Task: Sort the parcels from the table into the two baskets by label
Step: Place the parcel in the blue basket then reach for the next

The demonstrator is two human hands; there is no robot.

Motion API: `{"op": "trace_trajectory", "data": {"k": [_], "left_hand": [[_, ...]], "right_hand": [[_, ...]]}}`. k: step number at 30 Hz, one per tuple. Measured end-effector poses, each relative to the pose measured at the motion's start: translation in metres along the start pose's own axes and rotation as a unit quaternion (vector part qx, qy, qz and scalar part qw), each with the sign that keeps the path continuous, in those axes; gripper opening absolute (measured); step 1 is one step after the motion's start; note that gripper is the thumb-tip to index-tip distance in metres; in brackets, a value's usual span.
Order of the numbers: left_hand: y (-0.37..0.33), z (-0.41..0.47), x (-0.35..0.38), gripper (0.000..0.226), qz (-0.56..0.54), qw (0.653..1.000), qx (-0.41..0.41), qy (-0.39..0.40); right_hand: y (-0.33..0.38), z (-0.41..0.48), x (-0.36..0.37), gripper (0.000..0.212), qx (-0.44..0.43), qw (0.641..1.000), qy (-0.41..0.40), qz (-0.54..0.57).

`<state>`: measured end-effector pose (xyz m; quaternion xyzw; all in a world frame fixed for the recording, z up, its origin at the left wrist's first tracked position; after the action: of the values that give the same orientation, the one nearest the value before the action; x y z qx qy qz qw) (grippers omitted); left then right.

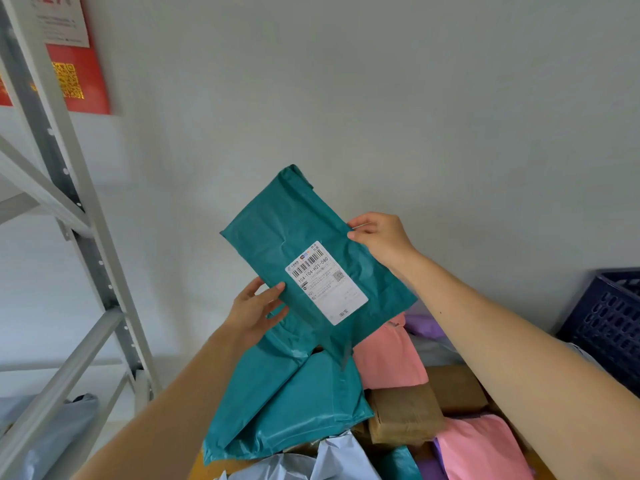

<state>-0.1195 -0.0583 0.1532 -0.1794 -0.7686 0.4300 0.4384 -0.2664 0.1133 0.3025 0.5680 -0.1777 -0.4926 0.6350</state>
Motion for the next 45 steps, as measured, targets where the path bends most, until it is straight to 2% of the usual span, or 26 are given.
{"op": "trace_trajectory", "data": {"k": [7, 11, 20, 26, 35, 45], "left_hand": [[-0.047, -0.012, 0.002, 0.040, 0.106, 0.994, 0.017, 0.030], [-0.063, -0.019, 0.005, 0.040, 0.155, 0.987, 0.026, 0.012], [-0.069, -0.029, 0.015, 0.040, 0.217, 0.975, 0.036, -0.027], [-0.069, -0.034, 0.031, 0.042, 0.244, 0.969, 0.038, -0.015], [-0.063, -0.057, 0.049, 0.039, 0.282, 0.957, 0.022, 0.058], [-0.005, -0.083, 0.078, 0.044, 0.302, 0.946, -0.017, 0.116]], "right_hand": [[-0.016, -0.006, -0.003, 0.033, 0.023, 0.998, 0.058, 0.006], [-0.022, -0.013, -0.002, 0.040, 0.033, 0.994, 0.096, 0.038], [-0.035, -0.025, -0.011, 0.040, 0.036, 0.994, 0.096, 0.049], [-0.034, -0.041, -0.027, 0.040, 0.046, 0.996, 0.060, 0.055], [-0.028, -0.092, -0.050, 0.039, 0.056, 0.997, -0.017, 0.043], [-0.043, -0.186, -0.091, 0.038, 0.122, 0.987, -0.100, 0.038]]}}
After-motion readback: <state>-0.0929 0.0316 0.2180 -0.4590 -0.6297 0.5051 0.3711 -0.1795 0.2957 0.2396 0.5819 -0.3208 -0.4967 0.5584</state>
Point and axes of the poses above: each hand's wrist, its own z-axis towards the middle knuckle, its own x-axis out of the palm, y = z × x, the point moved 7 cm from there along z, towards the middle knuckle, and after that the axes turned 4 degrees about -x, right-handed, at the moved point
